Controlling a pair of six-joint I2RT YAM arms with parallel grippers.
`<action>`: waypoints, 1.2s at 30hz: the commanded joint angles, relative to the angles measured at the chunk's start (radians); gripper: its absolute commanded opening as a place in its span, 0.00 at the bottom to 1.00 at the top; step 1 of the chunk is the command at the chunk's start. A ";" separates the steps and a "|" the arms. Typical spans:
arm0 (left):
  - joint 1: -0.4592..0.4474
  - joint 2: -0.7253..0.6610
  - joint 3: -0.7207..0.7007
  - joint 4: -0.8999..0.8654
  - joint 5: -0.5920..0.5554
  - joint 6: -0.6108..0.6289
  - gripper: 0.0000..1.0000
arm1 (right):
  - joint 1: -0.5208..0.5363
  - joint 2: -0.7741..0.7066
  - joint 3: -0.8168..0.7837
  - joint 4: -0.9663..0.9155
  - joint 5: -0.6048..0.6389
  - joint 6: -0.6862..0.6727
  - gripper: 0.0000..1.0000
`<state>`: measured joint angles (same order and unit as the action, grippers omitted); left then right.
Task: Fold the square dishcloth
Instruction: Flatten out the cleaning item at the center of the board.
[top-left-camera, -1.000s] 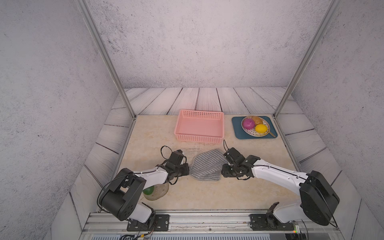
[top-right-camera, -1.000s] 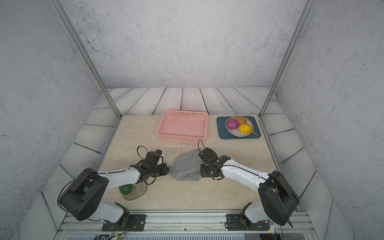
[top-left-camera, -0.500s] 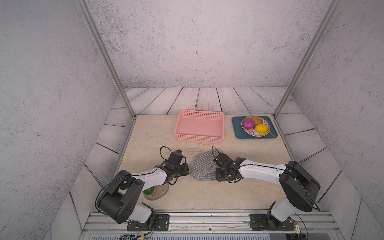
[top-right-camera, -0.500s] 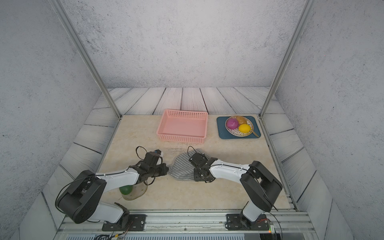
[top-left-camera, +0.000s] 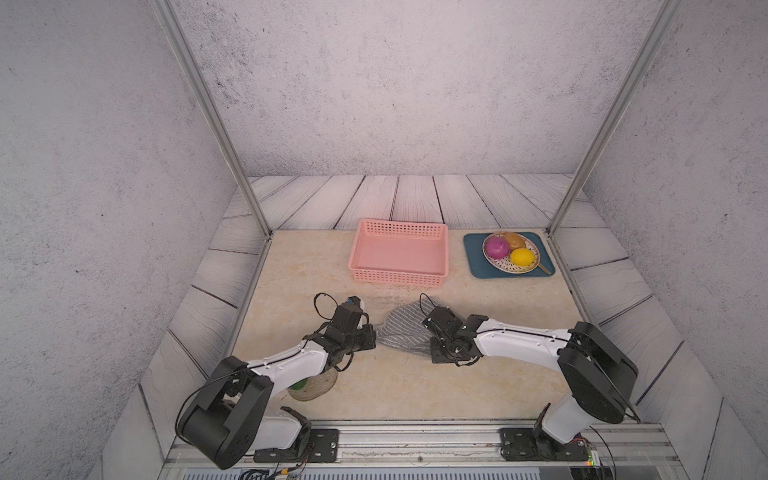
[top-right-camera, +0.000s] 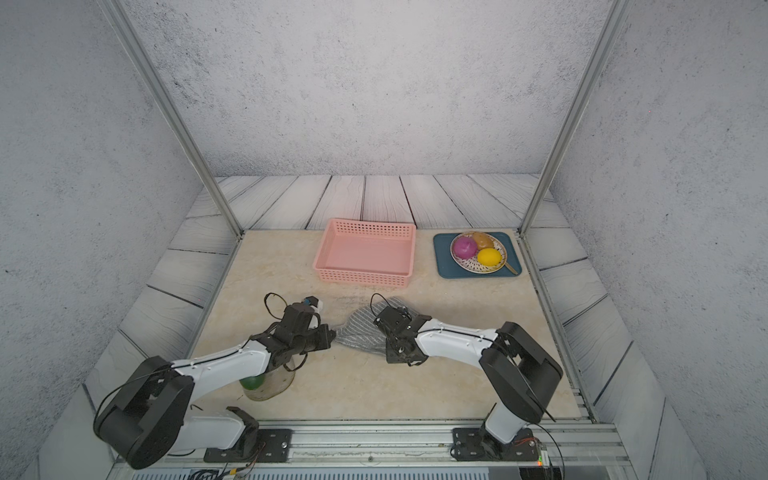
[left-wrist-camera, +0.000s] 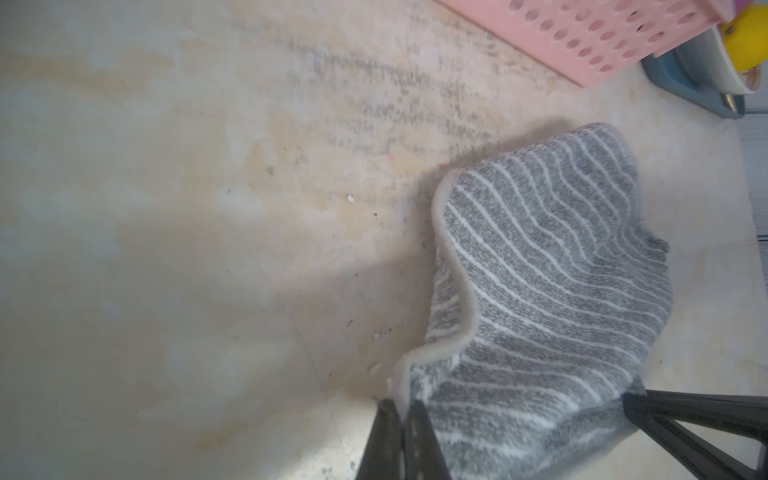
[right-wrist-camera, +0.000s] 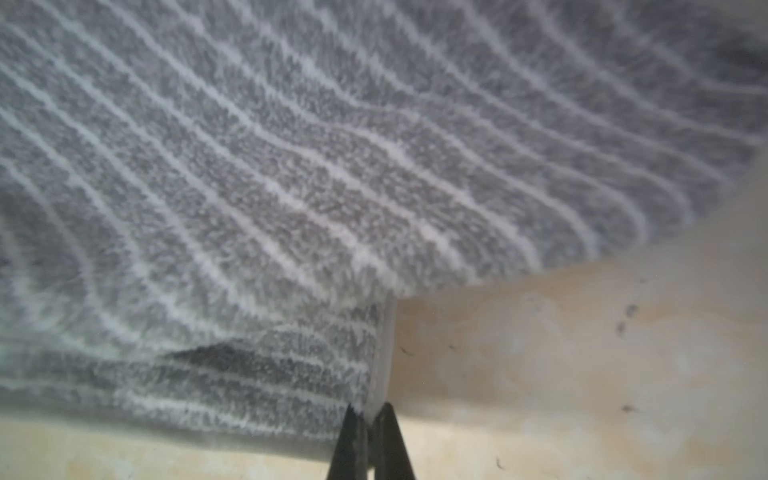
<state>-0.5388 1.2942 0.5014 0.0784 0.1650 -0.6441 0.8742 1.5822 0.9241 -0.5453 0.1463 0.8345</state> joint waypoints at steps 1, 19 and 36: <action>0.005 -0.098 0.024 -0.060 -0.046 0.013 0.00 | 0.000 -0.100 0.051 -0.137 0.152 -0.005 0.00; 0.018 -0.053 0.430 -0.175 -0.143 0.117 0.00 | -0.161 -0.134 0.480 -0.295 0.435 -0.236 0.00; -0.067 -0.030 0.245 -0.102 -0.014 0.106 0.00 | -0.205 -0.244 0.165 -0.237 0.310 -0.173 0.00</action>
<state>-0.5777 1.2945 0.8173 0.0029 0.1623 -0.5343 0.6849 1.3861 1.1545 -0.6949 0.4290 0.6048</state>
